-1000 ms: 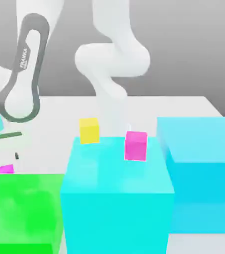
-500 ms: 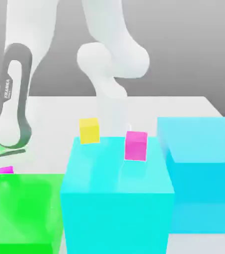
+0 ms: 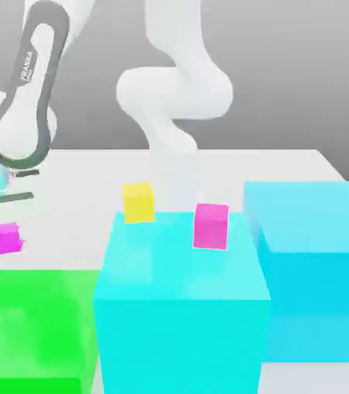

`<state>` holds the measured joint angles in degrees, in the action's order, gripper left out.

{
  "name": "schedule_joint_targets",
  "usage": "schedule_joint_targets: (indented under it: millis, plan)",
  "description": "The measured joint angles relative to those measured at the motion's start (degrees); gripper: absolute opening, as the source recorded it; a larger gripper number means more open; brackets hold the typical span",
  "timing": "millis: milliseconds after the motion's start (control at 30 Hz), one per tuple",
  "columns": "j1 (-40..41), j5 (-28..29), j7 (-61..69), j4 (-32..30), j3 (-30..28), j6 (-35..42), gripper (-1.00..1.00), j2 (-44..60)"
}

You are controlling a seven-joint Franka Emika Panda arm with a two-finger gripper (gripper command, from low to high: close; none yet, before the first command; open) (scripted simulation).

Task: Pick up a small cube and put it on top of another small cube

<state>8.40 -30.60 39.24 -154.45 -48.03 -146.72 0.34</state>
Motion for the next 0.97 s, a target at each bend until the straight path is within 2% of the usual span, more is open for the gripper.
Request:
schedule_joint_targets:
  millis: [100, 167, 667, 733, 833, 867, 967]
  plan:
    - [0.79, -2.98, -4.84, -0.28, -0.08, 7.33, -1.0, -5.66]
    - [-0.01, -0.86, -8.62, -0.25, 2.52, 11.17, -1.0, -9.48]
    - [-3.08, 29.71, -36.68, 0.45, 38.96, 33.54, -1.0, -39.17]
    - [-2.79, 32.49, -38.67, -0.45, 42.62, 33.41, -1.0, -41.39]
    - [-2.57, 33.48, -39.2, -4.6, 43.48, 27.29, -1.0, -39.85]
    - [-2.6, 33.65, -39.26, -6.0, 43.4, 25.16, 1.0, -39.13]
    - [-2.6, 33.65, -39.26, -6.0, 43.4, 25.16, 1.0, -39.13]
